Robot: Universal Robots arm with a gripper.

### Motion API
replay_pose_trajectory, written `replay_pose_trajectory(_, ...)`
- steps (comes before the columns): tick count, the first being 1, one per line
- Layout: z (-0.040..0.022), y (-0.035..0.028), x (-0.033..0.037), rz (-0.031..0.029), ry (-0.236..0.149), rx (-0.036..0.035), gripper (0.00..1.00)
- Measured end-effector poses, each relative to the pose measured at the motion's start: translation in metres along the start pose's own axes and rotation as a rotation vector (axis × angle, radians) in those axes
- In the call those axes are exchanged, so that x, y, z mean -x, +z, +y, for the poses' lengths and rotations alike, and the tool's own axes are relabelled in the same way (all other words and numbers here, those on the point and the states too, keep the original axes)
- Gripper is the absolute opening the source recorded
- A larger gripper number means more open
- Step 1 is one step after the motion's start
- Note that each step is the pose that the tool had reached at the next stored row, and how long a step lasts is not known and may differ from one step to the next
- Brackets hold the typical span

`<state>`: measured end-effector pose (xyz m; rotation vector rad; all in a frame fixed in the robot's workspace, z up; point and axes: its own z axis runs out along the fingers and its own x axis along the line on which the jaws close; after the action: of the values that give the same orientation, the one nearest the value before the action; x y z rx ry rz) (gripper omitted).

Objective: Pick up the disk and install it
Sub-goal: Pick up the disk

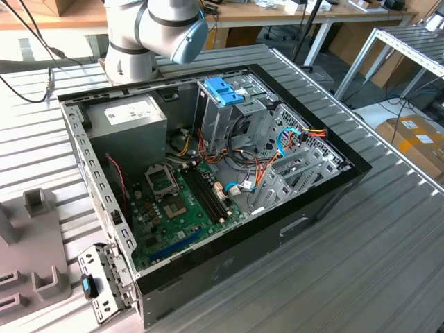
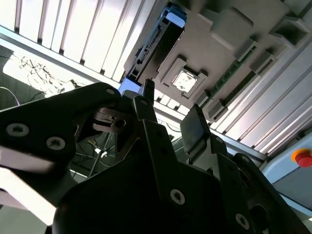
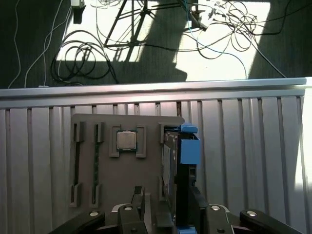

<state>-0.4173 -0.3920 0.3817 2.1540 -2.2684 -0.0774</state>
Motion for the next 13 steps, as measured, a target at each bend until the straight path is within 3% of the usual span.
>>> replay_pose_trajectory(13,0.0002,0.0019,0.0043,-0.0001,0.0,-0.0001,0.49)
